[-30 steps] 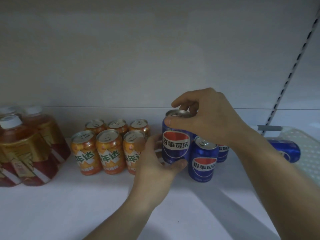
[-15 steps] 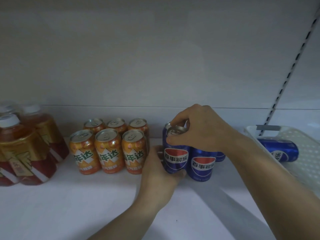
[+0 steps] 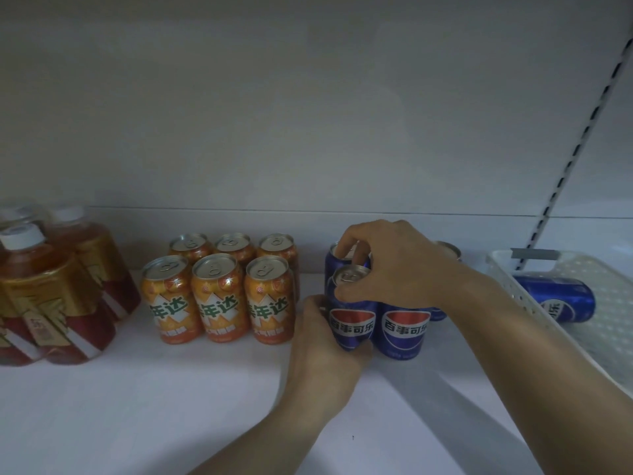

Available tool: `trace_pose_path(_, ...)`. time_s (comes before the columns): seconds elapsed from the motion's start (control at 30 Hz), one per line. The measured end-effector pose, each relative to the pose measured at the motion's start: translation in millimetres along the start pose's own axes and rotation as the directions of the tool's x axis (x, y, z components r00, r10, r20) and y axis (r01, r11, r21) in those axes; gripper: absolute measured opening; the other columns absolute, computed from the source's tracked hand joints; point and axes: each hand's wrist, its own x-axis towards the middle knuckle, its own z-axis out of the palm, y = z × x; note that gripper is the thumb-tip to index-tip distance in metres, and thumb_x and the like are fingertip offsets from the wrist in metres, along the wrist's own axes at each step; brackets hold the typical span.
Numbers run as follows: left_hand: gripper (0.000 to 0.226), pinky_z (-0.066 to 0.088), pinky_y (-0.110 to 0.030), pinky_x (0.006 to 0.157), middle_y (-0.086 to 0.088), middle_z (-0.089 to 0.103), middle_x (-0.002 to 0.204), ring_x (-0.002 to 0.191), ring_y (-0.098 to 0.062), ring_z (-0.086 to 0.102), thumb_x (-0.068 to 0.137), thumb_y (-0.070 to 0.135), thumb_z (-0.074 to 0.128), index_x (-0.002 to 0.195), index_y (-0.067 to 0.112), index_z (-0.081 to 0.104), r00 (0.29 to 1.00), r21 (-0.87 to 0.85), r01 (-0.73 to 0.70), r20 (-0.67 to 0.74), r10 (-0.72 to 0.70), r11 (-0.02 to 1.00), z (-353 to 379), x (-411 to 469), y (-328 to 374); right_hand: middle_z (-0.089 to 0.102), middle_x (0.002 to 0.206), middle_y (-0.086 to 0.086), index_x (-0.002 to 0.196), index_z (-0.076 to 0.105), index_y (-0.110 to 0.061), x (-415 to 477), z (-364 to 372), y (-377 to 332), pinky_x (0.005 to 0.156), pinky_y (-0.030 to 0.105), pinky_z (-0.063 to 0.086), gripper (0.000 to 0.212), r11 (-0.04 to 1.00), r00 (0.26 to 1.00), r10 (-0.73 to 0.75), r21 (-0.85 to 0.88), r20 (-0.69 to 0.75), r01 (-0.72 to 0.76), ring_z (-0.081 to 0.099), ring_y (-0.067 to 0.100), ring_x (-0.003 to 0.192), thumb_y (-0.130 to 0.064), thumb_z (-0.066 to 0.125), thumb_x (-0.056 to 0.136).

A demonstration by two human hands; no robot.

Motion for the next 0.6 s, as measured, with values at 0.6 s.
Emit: trace_pose_path(0.6, 0.033, 0.040, 0.003, 0.050, 0.032, 0.065, 0.096, 0.061, 0.028, 0.056, 0.108, 0.027, 0.032, 0.134, 0.028, 0.053, 0.996, -0.458, 0.089, 0.012, -0.093, 0.884, -4.0, 23.7, 41.9, 0.060, 0.120, -0.009, 0.127, 0.065, -0.030, 32.9, -1.6, 23.2, 0.083, 0.019, 0.039, 0.024, 1.000, 0.994, -0.001, -0.001, -0.105, 0.001, 0.054, 0.010, 0.106, -0.032, 0.060, 0.103)
